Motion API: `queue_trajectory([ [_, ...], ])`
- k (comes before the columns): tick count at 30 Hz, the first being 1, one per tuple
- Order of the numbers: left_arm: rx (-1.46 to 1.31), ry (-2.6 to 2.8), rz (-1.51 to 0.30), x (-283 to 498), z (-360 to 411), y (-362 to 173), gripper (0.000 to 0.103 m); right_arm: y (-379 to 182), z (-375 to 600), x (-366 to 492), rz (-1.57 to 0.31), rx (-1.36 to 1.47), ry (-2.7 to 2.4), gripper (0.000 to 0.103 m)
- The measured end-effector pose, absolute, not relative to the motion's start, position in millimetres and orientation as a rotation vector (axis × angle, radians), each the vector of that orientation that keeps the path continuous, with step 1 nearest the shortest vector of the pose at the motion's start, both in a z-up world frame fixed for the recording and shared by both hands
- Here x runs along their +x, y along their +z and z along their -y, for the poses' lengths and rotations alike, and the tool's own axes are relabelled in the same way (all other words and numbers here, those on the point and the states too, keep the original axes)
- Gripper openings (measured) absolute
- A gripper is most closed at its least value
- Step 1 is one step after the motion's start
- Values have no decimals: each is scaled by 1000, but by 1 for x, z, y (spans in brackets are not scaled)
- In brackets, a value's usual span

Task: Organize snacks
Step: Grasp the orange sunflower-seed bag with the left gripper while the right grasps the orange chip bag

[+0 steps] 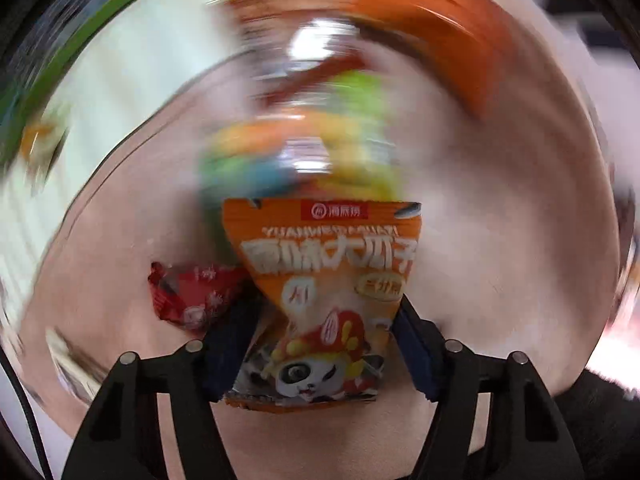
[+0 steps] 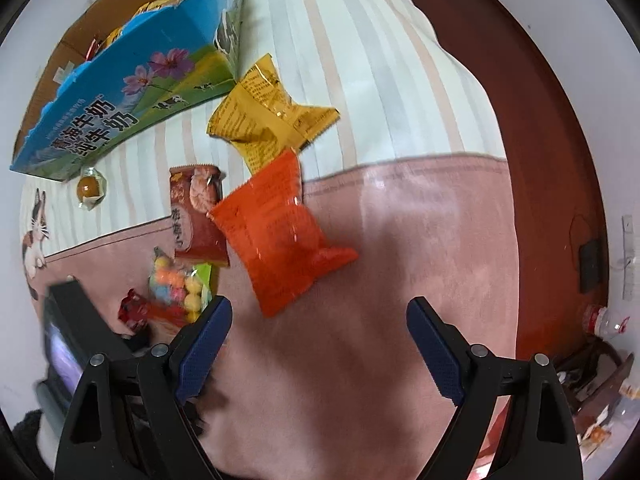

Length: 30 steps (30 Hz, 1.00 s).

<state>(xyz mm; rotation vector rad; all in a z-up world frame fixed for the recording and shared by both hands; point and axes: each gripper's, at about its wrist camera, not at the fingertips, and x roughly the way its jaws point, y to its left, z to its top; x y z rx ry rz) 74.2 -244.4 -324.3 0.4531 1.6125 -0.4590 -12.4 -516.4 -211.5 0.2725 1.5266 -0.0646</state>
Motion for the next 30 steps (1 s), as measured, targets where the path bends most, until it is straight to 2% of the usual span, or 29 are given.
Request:
queue_trajectory([
  [6, 1, -210, -1712, 124, 165, -331, 65, -241, 491, 25, -1544, 182, -34, 91],
  [9, -107, -249, -1730, 126, 154, -329, 65, -266, 477, 40, -1593, 176, 0, 89],
  [10, -110, -261, -1727, 125, 154, -328, 65, -271, 474, 41, -1606, 185, 7, 77],
  [13, -104, -296, -1735, 116, 161, -323, 65, -280, 470, 35, -1621, 166, -15, 58],
  [21, 30, -287, -1742, 103, 196, -336, 65, -283, 471, -21, -1765, 274, 78, 56],
  [27, 28, -253, -1748, 124, 210, -343, 65, -293, 474, -36, -1778, 365, 29, 65],
  [30, 47, -246, -1753, 131, 224, -346, 65, -300, 470, -35, -1773, 360, -4, 66],
])
